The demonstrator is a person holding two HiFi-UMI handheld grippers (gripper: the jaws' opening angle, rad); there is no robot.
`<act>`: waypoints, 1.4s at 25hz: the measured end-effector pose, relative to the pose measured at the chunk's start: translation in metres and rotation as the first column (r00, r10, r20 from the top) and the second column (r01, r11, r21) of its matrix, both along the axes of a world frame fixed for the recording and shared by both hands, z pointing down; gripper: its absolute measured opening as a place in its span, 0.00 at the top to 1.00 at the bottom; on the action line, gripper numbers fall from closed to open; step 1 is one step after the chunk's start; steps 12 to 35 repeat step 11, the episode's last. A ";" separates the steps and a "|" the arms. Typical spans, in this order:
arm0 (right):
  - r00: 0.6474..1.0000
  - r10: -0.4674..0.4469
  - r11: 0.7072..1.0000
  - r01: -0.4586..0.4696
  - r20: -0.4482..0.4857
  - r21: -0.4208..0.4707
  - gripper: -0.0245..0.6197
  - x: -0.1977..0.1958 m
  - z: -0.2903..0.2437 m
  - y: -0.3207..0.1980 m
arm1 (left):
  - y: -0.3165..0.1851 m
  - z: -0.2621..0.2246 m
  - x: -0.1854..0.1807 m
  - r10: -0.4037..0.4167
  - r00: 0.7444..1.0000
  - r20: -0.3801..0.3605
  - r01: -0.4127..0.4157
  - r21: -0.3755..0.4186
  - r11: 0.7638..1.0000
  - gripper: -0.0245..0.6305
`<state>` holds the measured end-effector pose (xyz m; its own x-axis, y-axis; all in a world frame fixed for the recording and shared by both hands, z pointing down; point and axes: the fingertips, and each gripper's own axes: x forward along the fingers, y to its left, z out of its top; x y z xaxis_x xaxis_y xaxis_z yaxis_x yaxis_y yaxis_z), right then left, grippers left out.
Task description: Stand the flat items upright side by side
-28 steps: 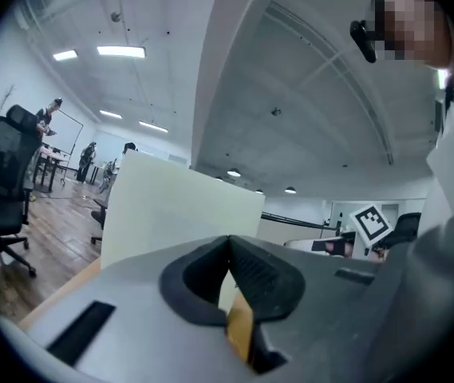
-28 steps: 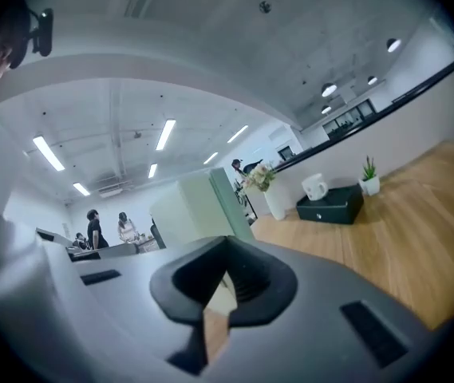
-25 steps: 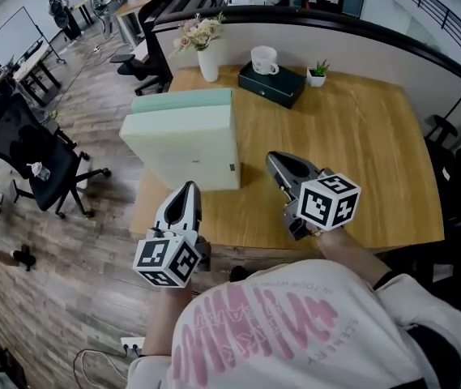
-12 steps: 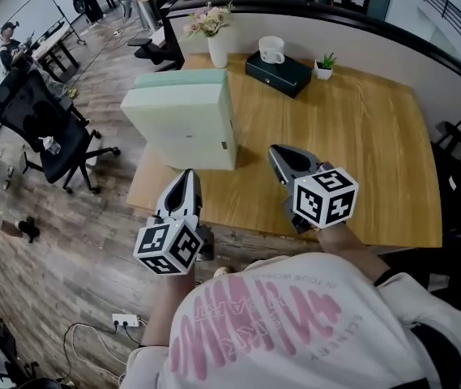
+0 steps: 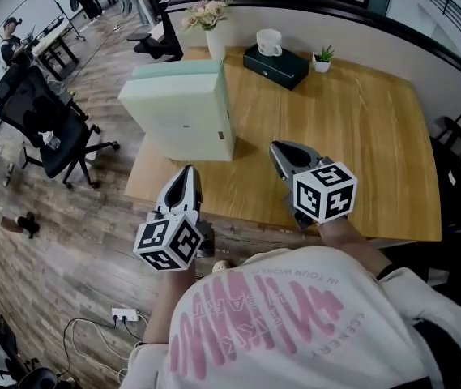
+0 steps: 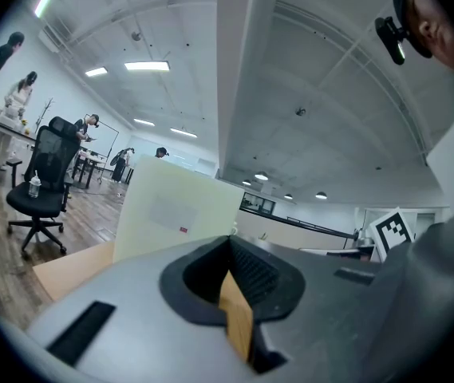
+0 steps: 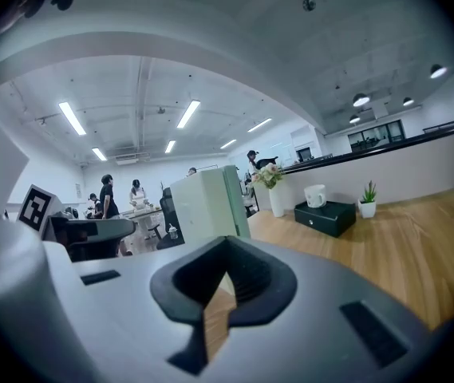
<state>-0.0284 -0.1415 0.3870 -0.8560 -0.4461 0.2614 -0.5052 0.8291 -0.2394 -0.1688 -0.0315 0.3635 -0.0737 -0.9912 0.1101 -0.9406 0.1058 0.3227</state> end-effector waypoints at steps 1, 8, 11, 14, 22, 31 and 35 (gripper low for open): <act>1.000 0.002 1.000 -0.002 -0.003 -0.001 0.97 0.000 0.001 0.000 | 0.000 0.000 0.000 0.002 1.000 0.000 -0.002 0.001 1.000 0.96; 0.999 0.023 1.000 -0.023 -0.033 0.002 0.97 -0.008 0.007 -0.001 | 0.002 0.000 -0.014 0.009 1.000 0.001 -0.009 0.004 1.000 0.96; 0.998 0.036 0.999 -0.037 -0.042 -0.003 0.97 -0.015 0.011 0.001 | 0.005 0.003 -0.025 0.013 1.000 -0.007 -0.013 0.002 1.000 0.96; 0.998 0.036 0.999 -0.037 -0.042 -0.003 0.97 -0.015 0.011 0.001 | 0.005 0.003 -0.025 0.013 1.000 -0.007 -0.013 0.002 1.000 0.96; 0.998 0.036 0.999 -0.037 -0.042 -0.003 0.97 -0.015 0.011 0.001 | 0.005 0.003 -0.025 0.013 1.000 -0.007 -0.013 0.002 1.000 0.96; 0.998 0.036 0.999 -0.037 -0.042 -0.003 0.97 -0.015 0.011 0.001 | 0.005 0.003 -0.025 0.013 1.000 -0.007 -0.013 0.002 1.000 0.96; 0.998 0.036 0.999 -0.037 -0.042 -0.003 0.97 -0.015 0.011 0.001 | 0.005 0.003 -0.025 0.013 1.000 -0.007 -0.013 0.002 1.000 0.96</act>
